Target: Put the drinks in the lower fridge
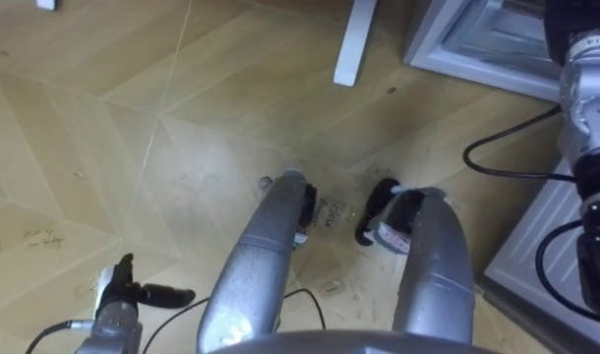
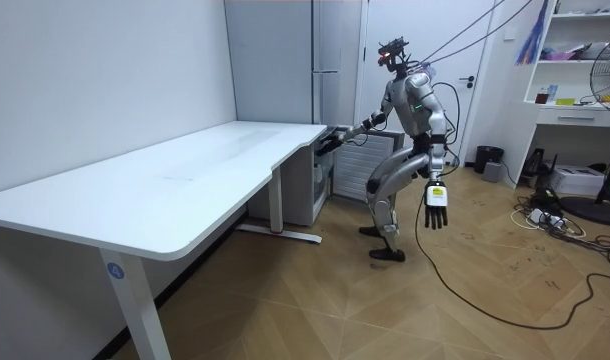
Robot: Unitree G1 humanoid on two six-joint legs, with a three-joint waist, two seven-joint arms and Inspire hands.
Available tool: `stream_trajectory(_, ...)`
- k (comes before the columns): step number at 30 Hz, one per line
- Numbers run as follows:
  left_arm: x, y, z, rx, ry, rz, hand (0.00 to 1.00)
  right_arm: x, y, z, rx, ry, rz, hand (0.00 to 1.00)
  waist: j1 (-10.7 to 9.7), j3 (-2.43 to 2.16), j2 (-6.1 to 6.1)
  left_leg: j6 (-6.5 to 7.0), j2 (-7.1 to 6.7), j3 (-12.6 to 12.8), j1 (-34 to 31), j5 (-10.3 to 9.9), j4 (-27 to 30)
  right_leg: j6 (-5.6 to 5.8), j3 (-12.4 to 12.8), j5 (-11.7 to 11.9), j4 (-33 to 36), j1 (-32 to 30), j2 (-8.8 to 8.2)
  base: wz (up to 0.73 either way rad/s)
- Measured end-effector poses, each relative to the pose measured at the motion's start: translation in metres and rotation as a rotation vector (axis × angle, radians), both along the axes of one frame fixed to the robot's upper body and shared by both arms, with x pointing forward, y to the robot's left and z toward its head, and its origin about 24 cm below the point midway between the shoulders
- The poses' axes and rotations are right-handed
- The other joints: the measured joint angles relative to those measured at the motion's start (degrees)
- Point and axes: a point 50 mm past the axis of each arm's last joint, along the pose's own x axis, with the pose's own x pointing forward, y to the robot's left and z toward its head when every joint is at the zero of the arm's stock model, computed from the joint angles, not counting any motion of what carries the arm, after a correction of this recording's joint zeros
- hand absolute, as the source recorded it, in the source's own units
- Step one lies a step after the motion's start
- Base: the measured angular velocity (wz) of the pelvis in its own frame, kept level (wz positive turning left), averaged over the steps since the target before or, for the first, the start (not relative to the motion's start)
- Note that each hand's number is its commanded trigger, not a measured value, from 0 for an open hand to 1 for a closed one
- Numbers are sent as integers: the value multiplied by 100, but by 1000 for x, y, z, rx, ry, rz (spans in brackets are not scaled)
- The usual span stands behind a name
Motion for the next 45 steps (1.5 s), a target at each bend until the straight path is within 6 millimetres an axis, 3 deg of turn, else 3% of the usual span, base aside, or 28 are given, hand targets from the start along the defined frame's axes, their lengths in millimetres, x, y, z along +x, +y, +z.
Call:
stream_trajectory(17,5,-5,2,-35,-30,-25,0,0,1,-4,-3,-6,28,0,14,8,-16,-6,35,0,21,-3,-1,-40,-54,10,-26,34,-1,0)
stream_trajectory(24,-3,-1,2,-45,-11,-35,0,-10,-6,-33,-28,46,64,0,15,11,-40,-34,49,-170,381,-25,-155,-55,-242,-1,-270,519,32,4)
stream_trajectory(29,-11,11,4,-36,32,-32,0,-34,-17,-68,-143,146,132,0,36,6,-38,-80,129,-339,865,22,-582,-3,-438,98,-848,1154,169,8)
stream_trajectory(34,-10,17,3,-45,59,-25,0,-90,-25,-127,-316,447,336,0,62,5,-42,-48,218,-358,1633,131,-1238,113,-525,249,-1609,1989,356,1)
stream_trajectory(36,-10,18,3,-56,62,-26,0,-114,-31,-144,-333,565,369,0,39,4,-34,-46,210,-391,1863,162,-1411,163,-568,307,-1801,2246,355,0)
stream_trajectory(39,-3,15,2,-71,64,-41,0,-138,-36,-158,-374,685,422,0,-33,16,-5,29,224,-352,2215,202,-1712,197,-544,407,-2127,2580,427,-2)
stream_trajectory(42,3,12,0,-83,62,-33,0,-149,-36,-165,-456,770,519,0,-110,28,72,109,250,-279,2536,249,-2012,253,-525,499,-2456,2889,471,-13)
stream_trajectory(45,11,7,1,-93,37,-29,0,-169,-24,-182,-533,894,662,0,-135,26,106,137,273,-254,2850,280,-2276,287,-533,562,-2742,3192,519,-4)
